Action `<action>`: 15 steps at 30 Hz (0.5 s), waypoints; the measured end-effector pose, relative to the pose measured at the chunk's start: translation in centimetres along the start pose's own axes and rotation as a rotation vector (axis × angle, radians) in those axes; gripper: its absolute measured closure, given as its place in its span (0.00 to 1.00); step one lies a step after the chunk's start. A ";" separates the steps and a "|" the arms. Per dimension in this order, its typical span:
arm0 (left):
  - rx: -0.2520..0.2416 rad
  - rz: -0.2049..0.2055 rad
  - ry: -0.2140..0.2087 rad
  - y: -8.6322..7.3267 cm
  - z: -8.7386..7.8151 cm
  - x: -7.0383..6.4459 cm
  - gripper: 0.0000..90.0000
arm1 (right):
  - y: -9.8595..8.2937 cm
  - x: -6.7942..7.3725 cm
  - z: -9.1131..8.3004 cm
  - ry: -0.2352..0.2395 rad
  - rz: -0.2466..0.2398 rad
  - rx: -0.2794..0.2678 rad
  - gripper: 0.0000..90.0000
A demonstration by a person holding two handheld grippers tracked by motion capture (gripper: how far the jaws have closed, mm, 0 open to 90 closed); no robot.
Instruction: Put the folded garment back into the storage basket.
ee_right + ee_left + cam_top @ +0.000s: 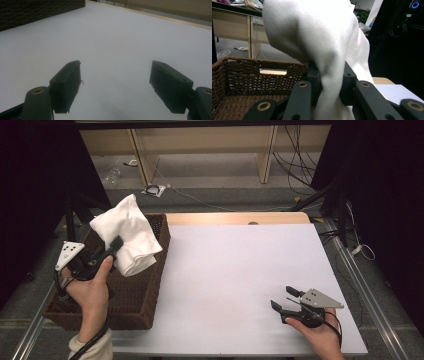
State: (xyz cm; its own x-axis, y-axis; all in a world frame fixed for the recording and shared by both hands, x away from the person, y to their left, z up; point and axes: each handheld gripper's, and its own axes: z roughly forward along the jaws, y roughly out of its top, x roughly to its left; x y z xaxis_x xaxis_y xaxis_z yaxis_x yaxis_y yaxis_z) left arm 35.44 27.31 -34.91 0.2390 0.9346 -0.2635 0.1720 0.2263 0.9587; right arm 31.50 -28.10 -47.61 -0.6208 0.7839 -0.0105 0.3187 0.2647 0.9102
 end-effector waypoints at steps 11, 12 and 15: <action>0.002 -0.004 0.005 0.0 0.0 0.3 0.83 | 0.0 0.0 0.0 -0.001 0.000 0.002 0.29; 0.004 -0.004 0.008 0.0 -0.1 0.4 0.83 | 0.0 0.0 0.0 0.000 0.000 0.000 0.29; 0.003 -0.004 0.009 0.0 -0.1 0.4 0.83 | 0.0 0.0 0.0 -0.003 -0.001 0.005 0.29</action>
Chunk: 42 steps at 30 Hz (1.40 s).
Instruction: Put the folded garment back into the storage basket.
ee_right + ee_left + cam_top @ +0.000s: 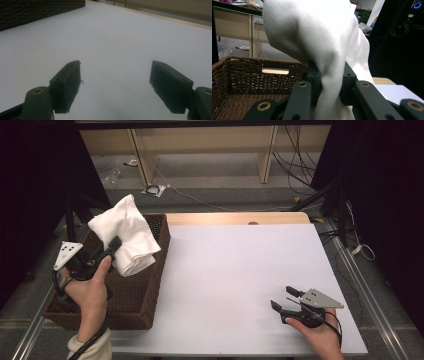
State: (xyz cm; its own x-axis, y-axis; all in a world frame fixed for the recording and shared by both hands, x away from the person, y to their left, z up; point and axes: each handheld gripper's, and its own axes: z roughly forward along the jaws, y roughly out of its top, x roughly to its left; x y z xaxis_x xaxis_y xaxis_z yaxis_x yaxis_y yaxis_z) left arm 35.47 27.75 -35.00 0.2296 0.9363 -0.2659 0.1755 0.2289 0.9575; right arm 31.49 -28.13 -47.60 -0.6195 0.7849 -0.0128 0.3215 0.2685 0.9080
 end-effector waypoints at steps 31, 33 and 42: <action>0.017 -0.015 0.016 -0.3 0.2 0.8 0.83 | 0.0 0.0 0.0 0.002 0.003 0.000 0.29; 0.021 -0.015 0.017 -0.4 0.3 0.9 0.83 | 0.0 0.0 0.0 0.002 0.003 0.000 0.29; 0.044 -0.018 0.013 -0.6 0.7 1.1 0.83 | -0.1 0.0 0.1 0.004 0.008 -0.006 0.29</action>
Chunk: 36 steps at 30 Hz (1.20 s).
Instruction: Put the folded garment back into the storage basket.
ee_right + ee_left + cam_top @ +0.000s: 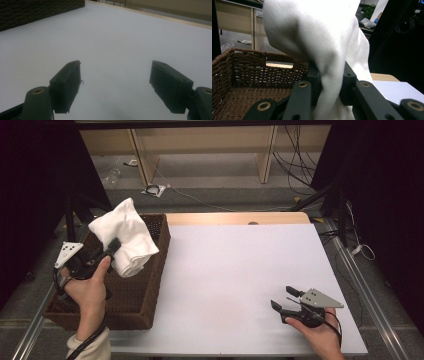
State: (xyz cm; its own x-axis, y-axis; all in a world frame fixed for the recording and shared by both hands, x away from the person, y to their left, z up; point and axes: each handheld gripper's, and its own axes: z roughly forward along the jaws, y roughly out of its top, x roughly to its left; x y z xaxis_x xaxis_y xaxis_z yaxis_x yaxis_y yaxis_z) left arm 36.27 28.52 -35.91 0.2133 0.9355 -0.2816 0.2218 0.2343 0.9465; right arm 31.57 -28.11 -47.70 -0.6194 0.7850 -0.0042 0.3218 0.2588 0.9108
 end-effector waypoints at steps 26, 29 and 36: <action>0.074 -0.022 0.001 -0.3 1.4 2.0 0.83 | 0.1 0.0 0.0 -0.012 -0.008 0.013 0.29; 0.096 -0.021 0.000 -0.4 1.8 2.2 0.83 | 0.1 0.0 0.0 -0.013 -0.007 0.013 0.29; 0.136 -0.014 0.007 -0.8 2.5 2.6 0.83 | 0.0 -0.1 0.1 -0.012 -0.005 0.006 0.29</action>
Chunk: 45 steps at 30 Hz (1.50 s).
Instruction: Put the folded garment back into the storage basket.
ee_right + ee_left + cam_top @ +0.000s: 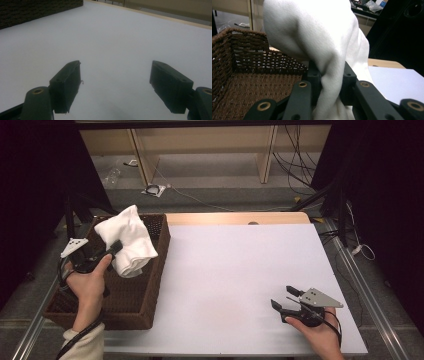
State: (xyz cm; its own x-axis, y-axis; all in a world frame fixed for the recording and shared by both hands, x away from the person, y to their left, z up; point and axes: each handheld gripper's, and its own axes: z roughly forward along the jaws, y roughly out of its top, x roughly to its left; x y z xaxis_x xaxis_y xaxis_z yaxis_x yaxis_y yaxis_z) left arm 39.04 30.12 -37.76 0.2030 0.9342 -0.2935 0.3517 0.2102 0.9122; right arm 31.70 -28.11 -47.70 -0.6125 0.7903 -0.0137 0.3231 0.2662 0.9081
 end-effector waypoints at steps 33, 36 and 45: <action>0.230 -0.001 0.027 -1.9 2.0 3.7 0.83 | 0.0 0.0 0.1 -0.001 -0.003 0.002 0.28; 0.242 -0.006 0.028 -2.1 2.2 4.0 0.83 | 0.0 0.1 0.0 -0.004 -0.005 0.008 0.29; 0.278 -0.004 0.027 -2.4 2.7 4.3 0.83 | 0.0 0.1 0.2 0.001 0.000 0.003 0.29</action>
State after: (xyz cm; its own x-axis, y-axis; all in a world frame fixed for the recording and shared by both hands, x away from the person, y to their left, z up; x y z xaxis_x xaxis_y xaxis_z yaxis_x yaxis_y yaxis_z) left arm 41.57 32.83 -41.95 0.1777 0.9416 -0.2860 0.5905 0.1305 0.7964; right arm 31.74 -27.97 -47.78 -0.6132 0.7898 -0.0136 0.3254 0.2683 0.9067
